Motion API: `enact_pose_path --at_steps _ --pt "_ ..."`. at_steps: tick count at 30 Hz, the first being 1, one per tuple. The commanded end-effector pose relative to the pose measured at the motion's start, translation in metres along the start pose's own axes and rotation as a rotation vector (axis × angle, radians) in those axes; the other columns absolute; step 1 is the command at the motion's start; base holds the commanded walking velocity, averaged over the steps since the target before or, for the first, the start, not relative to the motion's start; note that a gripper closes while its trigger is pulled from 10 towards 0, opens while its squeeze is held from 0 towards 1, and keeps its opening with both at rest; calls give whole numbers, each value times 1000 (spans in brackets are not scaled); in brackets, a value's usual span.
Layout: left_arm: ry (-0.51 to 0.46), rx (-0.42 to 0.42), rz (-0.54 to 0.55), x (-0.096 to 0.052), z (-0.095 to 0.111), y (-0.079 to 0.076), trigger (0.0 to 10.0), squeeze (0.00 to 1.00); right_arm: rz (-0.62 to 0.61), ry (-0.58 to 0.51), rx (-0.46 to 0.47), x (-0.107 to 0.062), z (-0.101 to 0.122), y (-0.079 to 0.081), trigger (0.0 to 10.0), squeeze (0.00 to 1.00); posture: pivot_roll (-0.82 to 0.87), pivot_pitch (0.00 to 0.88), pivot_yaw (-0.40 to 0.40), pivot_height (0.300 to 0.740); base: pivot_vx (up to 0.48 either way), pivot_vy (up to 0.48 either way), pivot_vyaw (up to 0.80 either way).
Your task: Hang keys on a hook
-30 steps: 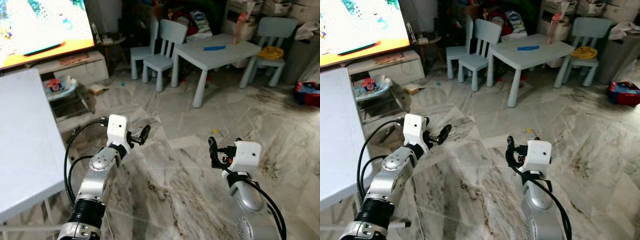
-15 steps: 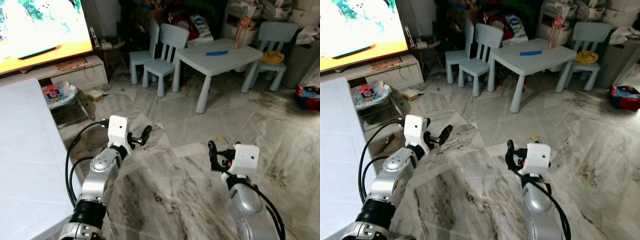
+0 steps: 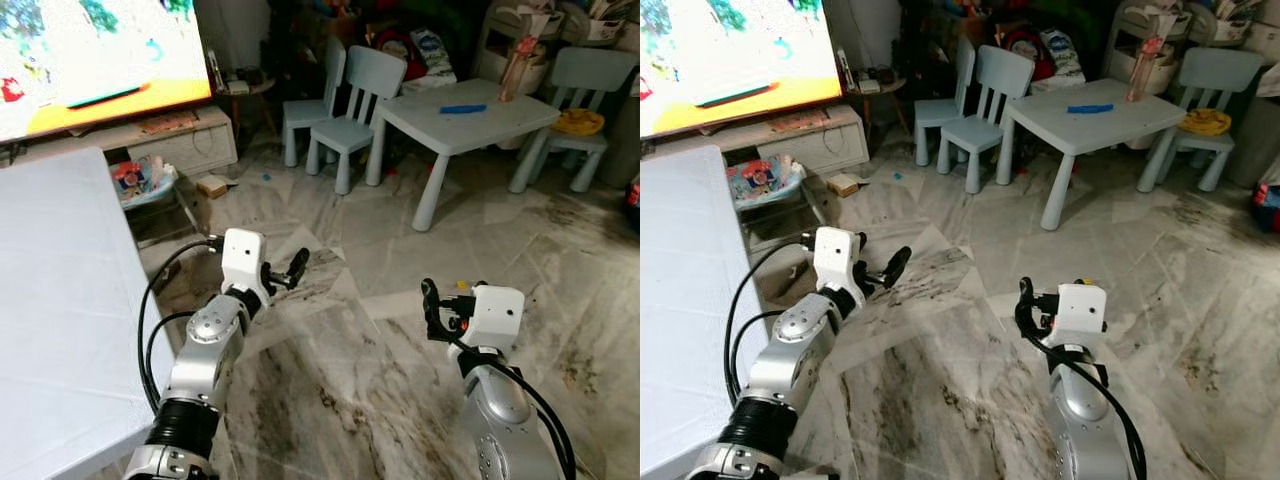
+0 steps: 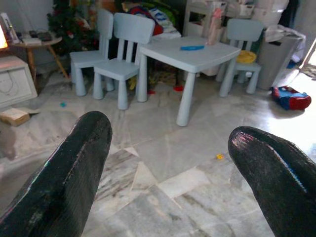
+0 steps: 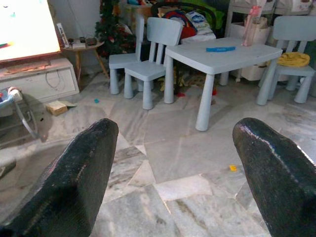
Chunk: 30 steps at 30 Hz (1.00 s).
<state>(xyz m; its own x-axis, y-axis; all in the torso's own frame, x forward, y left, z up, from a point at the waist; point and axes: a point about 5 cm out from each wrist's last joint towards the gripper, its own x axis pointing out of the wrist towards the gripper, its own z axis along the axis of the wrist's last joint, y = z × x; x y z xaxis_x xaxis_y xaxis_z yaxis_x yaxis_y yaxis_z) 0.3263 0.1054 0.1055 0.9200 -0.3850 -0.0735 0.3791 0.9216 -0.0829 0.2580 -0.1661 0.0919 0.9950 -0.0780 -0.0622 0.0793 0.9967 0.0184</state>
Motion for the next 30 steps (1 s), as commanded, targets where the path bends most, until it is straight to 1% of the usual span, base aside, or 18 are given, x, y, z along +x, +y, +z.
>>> enact_pose_path --at_steps 1,6,12,26,28,29,30 --pt "-20 5 -7 3 6 -2 10000 0 -22 4 -9 0 0 -4 10000 0 41 0 7 740 0 -311 0" --pt "-16 7 -7 3 4 -2 10000 0 -26 5 -11 1 0 -4 10000 0 41 0 7 740 0 -308 0" --pt "-12 9 -6 3 3 -2 10000 0 -26 -1 7 2 2 -4 10000 0 42 0 7 740 0 -318 0" --pt "5 8 5 5 0 0 10000 0 -32 -4 2 5 2 -7 10000 0 43 0 3 740 0 -277 0" --pt "7 12 7 5 -1 1 10000 0 -35 -4 5 5 2 -9 10000 0 44 0 1 740 0 -257 0" --pt "34 15 26 7 -5 6 10000 0 -56 2 18 8 2 -14 10000 0 56 0 -7 740 0 0 0" --pt "34 15 26 7 -5 6 10000 0 -56 2 18 8 2 -14 10000 0 56 0 -7 740 0 0 0"
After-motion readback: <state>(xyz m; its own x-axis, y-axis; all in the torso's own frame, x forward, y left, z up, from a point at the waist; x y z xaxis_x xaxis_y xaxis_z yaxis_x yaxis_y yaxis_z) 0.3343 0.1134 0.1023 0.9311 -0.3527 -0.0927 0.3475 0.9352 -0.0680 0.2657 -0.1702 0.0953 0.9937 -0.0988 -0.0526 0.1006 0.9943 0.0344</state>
